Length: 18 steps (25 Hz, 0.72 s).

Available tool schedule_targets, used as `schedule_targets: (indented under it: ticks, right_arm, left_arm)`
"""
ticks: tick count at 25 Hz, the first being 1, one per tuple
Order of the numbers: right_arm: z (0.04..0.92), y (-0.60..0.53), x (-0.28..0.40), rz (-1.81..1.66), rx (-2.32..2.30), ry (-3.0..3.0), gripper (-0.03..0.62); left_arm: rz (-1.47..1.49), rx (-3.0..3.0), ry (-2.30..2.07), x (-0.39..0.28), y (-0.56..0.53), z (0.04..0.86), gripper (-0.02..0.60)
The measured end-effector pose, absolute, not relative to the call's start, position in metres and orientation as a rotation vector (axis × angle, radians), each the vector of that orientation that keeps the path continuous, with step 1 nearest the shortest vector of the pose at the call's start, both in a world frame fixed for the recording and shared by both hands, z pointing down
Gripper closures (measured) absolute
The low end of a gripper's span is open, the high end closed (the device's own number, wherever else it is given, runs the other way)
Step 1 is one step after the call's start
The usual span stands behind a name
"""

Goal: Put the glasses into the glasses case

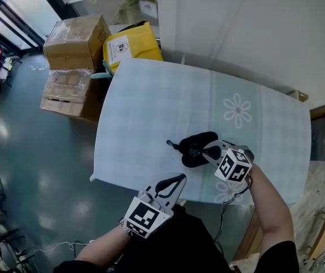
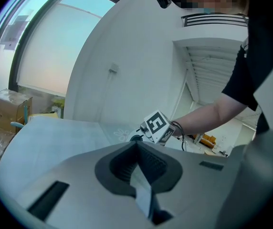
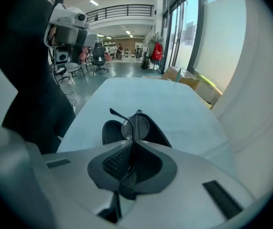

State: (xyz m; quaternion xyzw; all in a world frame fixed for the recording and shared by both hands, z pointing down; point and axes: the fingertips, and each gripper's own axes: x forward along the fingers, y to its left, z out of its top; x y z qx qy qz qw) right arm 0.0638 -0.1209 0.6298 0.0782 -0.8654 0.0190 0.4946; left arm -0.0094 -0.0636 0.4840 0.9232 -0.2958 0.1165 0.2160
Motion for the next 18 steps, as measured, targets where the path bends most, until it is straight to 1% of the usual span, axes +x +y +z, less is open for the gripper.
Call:
schedule_targets:
  ticks: [18]
  right_arm:
    - [0.665,-0.104,0.061,0.097,-0.155,-1.922,0.560]
  left_arm:
    - [0.326,2.538,-0.824,-0.011,-0.076,0.492,0.555]
